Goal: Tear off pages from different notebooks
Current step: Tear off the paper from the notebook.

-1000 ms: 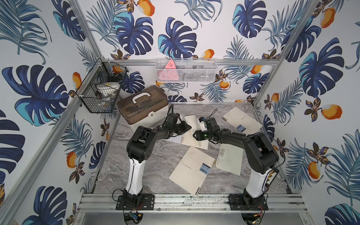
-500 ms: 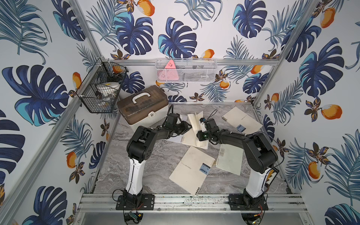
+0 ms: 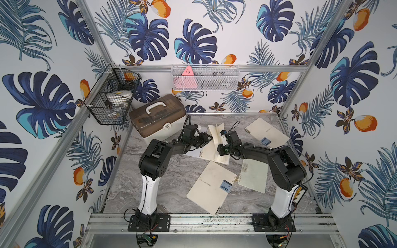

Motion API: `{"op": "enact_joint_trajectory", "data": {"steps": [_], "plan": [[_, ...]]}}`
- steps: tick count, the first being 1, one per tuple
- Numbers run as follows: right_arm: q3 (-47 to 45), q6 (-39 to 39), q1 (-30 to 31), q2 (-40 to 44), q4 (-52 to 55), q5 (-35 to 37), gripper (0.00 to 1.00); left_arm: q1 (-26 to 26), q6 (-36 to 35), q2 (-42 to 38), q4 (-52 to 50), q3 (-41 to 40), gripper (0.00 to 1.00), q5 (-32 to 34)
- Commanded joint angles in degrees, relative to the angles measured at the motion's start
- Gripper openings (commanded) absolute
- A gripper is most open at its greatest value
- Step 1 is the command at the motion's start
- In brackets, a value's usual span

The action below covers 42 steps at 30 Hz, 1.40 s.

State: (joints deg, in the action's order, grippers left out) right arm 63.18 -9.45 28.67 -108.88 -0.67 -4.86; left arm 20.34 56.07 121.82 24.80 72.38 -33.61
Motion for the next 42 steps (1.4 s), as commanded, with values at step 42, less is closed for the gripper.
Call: {"op": "enact_joint_trajectory", "data": {"steps": [42], "plan": [[-3.23, -1.46, -1.06, 1.73, -4.55, -5.24, 0.19, -0.04, -1.77, 3.49, 24.89, -8.06, 0.31, -10.19]]}}
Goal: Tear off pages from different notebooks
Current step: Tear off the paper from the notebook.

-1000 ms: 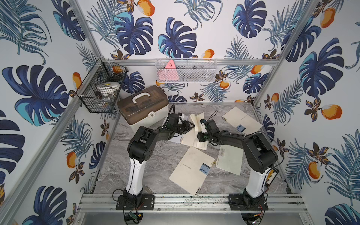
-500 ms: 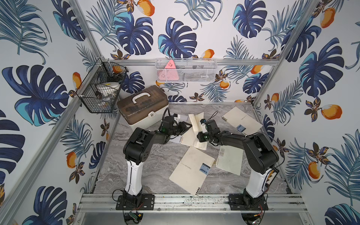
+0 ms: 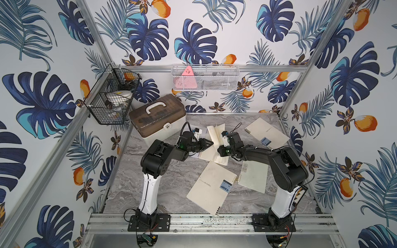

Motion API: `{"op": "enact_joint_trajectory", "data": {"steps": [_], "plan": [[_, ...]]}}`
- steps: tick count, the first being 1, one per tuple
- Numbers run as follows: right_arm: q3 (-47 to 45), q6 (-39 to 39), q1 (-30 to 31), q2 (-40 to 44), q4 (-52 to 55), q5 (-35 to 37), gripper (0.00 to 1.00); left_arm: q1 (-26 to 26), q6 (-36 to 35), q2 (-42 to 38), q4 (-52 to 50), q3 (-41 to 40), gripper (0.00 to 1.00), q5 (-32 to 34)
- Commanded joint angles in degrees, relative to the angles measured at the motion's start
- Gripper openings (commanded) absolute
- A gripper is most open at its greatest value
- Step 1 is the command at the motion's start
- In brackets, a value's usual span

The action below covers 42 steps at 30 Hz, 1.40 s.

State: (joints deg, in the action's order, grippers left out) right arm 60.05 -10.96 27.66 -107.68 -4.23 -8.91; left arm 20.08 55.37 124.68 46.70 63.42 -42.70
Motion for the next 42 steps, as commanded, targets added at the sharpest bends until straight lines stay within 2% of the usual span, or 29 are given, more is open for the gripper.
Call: {"op": "enact_joint_trajectory", "data": {"steps": [1, 5, 12, 21, 22, 25, 26, 32, 37, 42], "plan": [[-0.24, 0.08, -0.05, 0.54, -1.02, -1.20, 0.19, 0.29, -0.75, 0.89, 3.46, 0.99, 0.30, -1.10], [-0.28, 0.06, -0.14, 0.64, -1.32, -1.54, 0.19, 0.74, -0.10, 1.71, 4.08, 1.99, 0.27, -1.25], [-0.42, 0.15, -0.13, 0.63, -1.44, -1.64, 0.18, 1.19, 0.52, 2.32, 5.04, 2.34, 0.00, -0.81], [-0.63, -0.28, -0.74, 1.23, -1.21, -1.88, 0.25, 1.17, 2.35, 1.76, 6.98, 2.57, 0.00, -0.98], [-0.71, -0.52, -1.00, 1.53, -1.00, -2.11, 0.29, 1.19, 1.88, 1.32, 6.24, 2.29, 0.00, -0.67], [-1.07, -1.70, -1.88, 3.14, -0.71, -2.57, 0.56, 1.10, -0.19, -0.06, 2.67, 2.13, 0.00, 0.62], [-0.93, -1.78, -2.04, 3.86, 0.29, -2.23, 0.59, 1.03, -0.98, -0.33, 1.40, 2.29, 0.00, 0.94], [0.23, -1.71, -2.07, 9.09, 7.33, 3.08, 0.69, 0.67, -1.81, -1.36, -1.00, 2.24, 0.00, 1.92], [1.73, -1.70, -1.52, 12.36, 11.64, 5.48, 0.73, 0.32, -2.33, -2.15, -2.39, 2.44, 0.00, 1.94], [1.78, -1.74, -0.99, 11.70, 9.83, 0.56, 0.71, -0.03, -2.75, -2.60, -3.54, 2.51, 0.00, 1.73]]}}
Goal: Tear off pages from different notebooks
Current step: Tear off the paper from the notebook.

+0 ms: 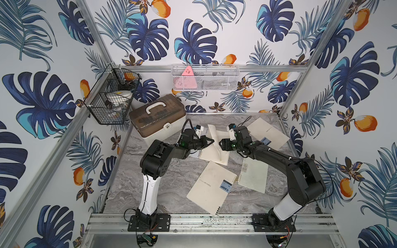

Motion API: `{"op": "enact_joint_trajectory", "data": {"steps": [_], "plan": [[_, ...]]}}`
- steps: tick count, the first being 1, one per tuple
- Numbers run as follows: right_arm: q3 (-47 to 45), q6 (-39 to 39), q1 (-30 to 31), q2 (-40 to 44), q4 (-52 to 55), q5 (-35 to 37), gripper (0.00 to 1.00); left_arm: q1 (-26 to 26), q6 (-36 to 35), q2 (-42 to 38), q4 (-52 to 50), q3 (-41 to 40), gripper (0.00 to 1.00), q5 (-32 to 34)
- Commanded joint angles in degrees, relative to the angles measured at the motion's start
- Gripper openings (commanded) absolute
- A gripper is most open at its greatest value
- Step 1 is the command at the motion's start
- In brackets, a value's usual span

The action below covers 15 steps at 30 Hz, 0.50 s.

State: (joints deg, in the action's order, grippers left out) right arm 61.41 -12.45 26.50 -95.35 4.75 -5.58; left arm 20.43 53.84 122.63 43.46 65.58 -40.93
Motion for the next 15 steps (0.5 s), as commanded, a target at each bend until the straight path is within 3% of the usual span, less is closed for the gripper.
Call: {"op": "enact_joint_trajectory", "data": {"steps": [1, 15], "plan": [[0.70, -0.27, 0.42, -1.47, 0.48, -3.78, 0.70, -0.39, -1.07, -0.49, -0.07, 0.37, 0.00, -0.12], [1.32, 0.04, 1.27, -8.96, -2.92, -3.34, 0.67, -0.42, -0.43, 0.85, 0.26, 0.37, 0.00, -0.18]]}}
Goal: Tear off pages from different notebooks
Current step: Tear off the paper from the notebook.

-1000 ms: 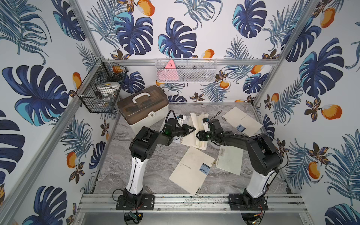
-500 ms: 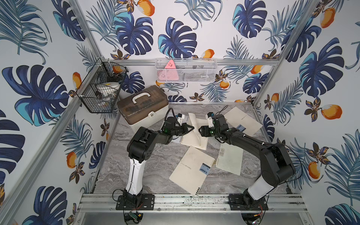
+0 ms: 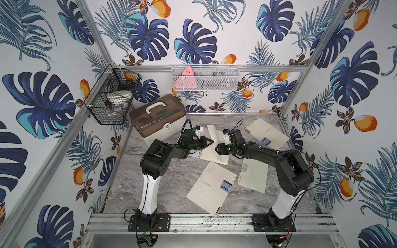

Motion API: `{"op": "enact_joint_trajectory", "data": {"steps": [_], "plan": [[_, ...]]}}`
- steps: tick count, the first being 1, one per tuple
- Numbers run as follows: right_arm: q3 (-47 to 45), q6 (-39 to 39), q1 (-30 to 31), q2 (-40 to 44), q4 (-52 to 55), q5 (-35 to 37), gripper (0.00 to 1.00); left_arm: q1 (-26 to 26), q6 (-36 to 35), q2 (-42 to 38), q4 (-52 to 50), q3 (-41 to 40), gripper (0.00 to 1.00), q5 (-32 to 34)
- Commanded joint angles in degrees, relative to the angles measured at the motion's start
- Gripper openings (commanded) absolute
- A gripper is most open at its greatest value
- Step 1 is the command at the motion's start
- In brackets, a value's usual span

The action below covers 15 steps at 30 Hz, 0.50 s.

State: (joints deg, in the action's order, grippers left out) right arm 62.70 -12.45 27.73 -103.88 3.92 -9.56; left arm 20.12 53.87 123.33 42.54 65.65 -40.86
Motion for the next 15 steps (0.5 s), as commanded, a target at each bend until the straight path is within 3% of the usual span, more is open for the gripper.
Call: {"op": "enact_joint_trajectory", "data": {"steps": [1, 15], "plan": [[-0.03, 0.17, 0.05, -0.59, -1.98, 1.32, 0.66, -0.06, -0.41, 0.16, 1.29, 0.27, 0.00, -0.25], [-1.52, -0.31, 0.06, -2.71, -5.14, 5.16, 0.43, -0.06, 1.46, 1.62, 2.88, 0.68, 0.00, -0.78]]}}
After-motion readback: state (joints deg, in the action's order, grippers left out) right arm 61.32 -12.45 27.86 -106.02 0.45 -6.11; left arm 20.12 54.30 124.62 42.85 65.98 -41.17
